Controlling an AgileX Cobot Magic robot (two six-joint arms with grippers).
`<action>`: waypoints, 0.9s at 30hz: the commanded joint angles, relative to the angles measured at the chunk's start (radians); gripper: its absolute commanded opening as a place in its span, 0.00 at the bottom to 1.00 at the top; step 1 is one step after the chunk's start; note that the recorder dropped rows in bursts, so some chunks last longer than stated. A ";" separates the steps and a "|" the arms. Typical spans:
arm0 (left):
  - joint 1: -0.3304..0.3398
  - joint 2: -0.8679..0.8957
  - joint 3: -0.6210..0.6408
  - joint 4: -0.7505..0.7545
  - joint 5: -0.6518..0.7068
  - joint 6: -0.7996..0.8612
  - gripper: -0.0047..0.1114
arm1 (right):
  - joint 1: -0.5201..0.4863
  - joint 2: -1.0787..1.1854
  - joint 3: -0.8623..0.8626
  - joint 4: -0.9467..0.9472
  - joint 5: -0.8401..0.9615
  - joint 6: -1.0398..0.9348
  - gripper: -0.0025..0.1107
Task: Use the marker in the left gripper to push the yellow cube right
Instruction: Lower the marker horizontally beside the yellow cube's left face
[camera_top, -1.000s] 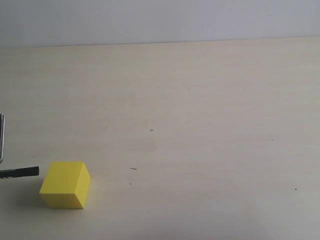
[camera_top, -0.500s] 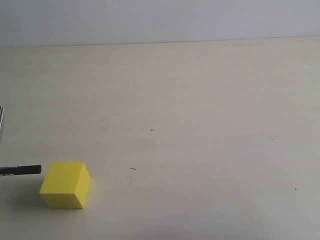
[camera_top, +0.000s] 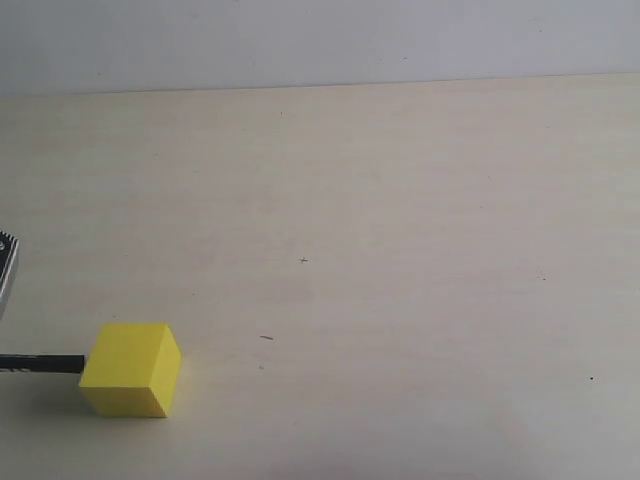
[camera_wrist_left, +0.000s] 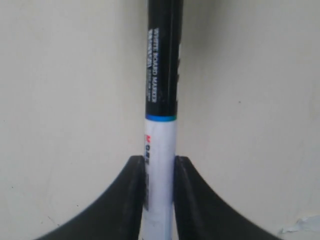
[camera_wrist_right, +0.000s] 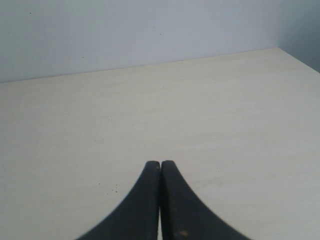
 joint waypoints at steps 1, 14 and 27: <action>0.002 0.004 0.005 0.000 -0.018 0.005 0.04 | -0.005 -0.005 0.005 -0.001 -0.009 -0.005 0.02; 0.002 0.052 0.005 0.027 -0.015 0.027 0.04 | -0.005 -0.005 0.005 -0.001 -0.009 -0.005 0.02; 0.002 0.052 0.005 -0.026 0.001 0.023 0.04 | -0.005 -0.005 0.005 -0.001 -0.010 -0.005 0.02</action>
